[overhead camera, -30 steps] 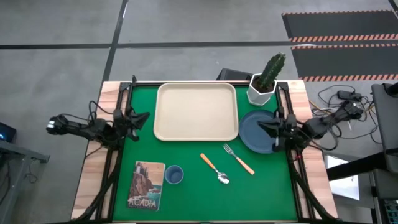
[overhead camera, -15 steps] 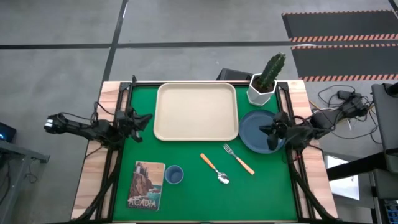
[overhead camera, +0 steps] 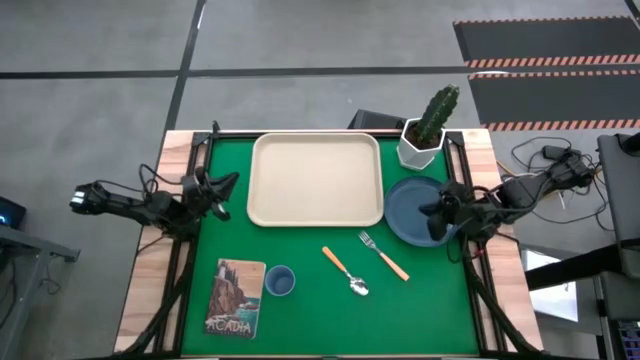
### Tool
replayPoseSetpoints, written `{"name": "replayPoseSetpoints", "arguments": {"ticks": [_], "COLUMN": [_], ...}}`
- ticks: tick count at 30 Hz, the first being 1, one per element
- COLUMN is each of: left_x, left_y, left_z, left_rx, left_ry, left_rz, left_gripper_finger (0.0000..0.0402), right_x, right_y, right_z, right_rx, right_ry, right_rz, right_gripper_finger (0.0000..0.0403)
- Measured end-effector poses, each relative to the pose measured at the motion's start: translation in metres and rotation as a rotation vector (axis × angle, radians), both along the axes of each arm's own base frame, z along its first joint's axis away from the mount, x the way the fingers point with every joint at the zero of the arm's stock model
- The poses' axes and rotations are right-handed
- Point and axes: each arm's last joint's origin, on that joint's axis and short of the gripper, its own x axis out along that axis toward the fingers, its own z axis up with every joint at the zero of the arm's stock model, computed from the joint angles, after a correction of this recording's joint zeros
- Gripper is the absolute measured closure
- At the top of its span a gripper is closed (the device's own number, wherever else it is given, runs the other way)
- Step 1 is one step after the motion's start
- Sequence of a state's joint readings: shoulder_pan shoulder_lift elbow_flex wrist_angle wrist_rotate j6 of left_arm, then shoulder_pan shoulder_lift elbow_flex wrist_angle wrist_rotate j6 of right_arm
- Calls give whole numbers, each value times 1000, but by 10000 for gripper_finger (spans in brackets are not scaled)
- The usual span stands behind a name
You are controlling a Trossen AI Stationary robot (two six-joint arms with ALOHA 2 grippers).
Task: Pick and place plate/cup/fork/spoon on tray
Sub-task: Put the blue plate on the white tray
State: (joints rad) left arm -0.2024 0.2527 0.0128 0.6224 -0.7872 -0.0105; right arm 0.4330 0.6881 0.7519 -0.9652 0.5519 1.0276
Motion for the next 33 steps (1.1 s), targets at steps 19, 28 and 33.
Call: {"name": "replayPoseSetpoints", "arguments": {"ticks": [19,28,33], "left_x": [10,14,14], "left_y": [-3,-4,-4], "left_z": [-15,-19,-18], "left_rx": [-128,-168,-146], "left_ry": [48,55,65], "left_rz": [-73,-85,-75], "left_gripper_finger": [402,402,402], "right_x": [55,67,69], "right_y": [30,32,33], "right_z": [-32,-50,-50], "right_rx": [-117,-181,-149], "right_ry": [415,471,422], "right_rz": [416,294,261], "right_gripper_finger": [394,393,381]}}
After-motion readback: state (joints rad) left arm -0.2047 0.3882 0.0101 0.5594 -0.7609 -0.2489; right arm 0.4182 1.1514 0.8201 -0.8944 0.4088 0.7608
